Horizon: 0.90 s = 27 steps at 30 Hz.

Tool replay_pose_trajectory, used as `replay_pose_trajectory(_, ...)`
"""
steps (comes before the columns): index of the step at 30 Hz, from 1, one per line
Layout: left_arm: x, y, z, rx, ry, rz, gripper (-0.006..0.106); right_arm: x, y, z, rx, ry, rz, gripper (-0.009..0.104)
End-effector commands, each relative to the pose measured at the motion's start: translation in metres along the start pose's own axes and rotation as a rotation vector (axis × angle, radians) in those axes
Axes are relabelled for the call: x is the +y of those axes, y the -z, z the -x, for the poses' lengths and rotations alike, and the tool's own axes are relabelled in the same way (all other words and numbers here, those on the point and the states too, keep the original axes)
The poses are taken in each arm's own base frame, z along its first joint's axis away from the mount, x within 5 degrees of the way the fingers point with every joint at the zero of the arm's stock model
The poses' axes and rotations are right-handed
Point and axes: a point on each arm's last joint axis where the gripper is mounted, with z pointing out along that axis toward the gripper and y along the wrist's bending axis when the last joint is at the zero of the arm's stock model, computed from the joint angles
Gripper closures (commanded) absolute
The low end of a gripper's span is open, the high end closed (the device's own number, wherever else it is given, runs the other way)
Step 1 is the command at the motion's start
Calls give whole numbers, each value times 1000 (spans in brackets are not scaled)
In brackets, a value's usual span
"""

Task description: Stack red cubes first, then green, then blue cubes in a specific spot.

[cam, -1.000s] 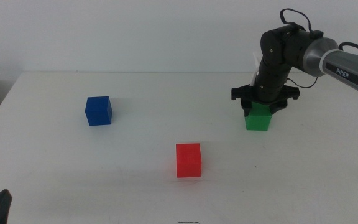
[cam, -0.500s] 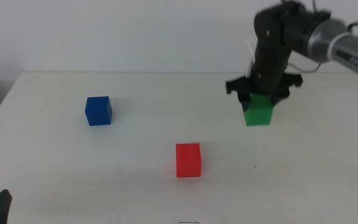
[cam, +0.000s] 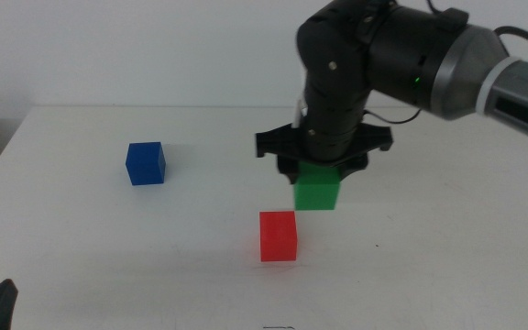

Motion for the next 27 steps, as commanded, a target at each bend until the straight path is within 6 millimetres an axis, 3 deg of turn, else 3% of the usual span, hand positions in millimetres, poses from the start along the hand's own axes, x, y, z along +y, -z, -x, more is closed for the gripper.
replay_pose_trajectory(1,0,2,9,-99,12,3,7,4,29,4,-107,-31,47,96)
replay_pose_trajectory(11,0,2,9,-99,12,3,7,28,13,2,-92,-39,49,96)
replay_pose_trajectory(27,0,2,9,-99,12,3,7,40,-9,7,-59,6,32,96)
